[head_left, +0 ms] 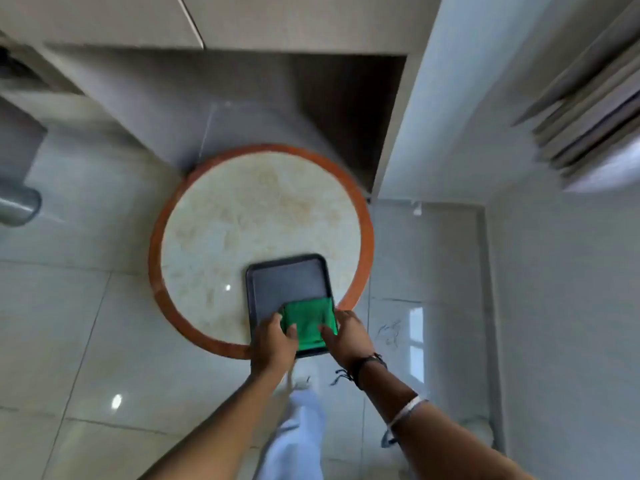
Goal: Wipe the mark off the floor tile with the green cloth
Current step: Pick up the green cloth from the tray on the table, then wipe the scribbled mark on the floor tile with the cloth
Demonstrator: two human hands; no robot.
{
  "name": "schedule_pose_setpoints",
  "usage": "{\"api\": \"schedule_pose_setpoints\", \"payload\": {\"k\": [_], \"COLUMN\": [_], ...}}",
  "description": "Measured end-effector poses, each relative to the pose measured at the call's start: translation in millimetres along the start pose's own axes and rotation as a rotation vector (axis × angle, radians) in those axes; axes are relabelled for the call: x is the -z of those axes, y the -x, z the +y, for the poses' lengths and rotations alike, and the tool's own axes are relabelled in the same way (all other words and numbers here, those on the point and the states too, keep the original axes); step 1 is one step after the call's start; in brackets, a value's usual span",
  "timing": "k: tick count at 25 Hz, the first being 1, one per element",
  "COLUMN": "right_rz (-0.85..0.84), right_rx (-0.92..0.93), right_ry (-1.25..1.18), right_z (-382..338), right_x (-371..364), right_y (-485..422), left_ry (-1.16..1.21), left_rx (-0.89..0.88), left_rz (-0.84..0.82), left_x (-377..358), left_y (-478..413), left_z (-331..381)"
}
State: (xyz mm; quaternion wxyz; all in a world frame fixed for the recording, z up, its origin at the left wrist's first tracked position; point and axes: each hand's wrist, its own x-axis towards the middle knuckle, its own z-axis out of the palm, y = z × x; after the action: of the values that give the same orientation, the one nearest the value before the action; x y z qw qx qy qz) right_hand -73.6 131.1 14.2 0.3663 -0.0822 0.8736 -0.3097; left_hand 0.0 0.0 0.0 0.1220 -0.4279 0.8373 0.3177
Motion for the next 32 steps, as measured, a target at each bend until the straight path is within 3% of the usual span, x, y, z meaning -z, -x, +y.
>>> {"api": "schedule_pose_setpoints", "payload": {"k": [4,9,11,14,18,23,25,27,32], "right_rz": [0.097,0.190,0.165,0.109,-0.025,-0.164,-0.290,-0.293,0.030], "right_rx": [-0.169,-0.198,-0.235,-0.312,-0.242,-0.141,-0.094,-0.097,-0.403], "right_ry": [0.054,0.265,0.236,-0.067,-0.852,-1.110,-1.256,-1.292,-1.239], "right_z": [5,13,11,20,54,139,180,220,324], "right_x": [-48,-65,-66,-52,-11,43,52,52,8], "right_y": [-43,-64,-64,-62,-45,-28,-24,-22,-39], "left_ry": [0.183,0.435,0.521,0.572,0.693,0.890,0.865,0.730,0.292], "left_rx": [0.290,0.450,0.464,0.394,0.225,0.175,0.160,0.128,0.019], "left_rz": [-0.062,-0.105,-0.159,-0.226,-0.330,-0.581,-0.664,-0.688,-0.818], "left_x": [-36,-53,-49,-31,-13,-48,-89,-139,-286], "left_y": [-46,-65,-66,-53,-23,14,22,23,-2], "left_z": [-21,-28,-23,-5,33,81,93,96,59]}}
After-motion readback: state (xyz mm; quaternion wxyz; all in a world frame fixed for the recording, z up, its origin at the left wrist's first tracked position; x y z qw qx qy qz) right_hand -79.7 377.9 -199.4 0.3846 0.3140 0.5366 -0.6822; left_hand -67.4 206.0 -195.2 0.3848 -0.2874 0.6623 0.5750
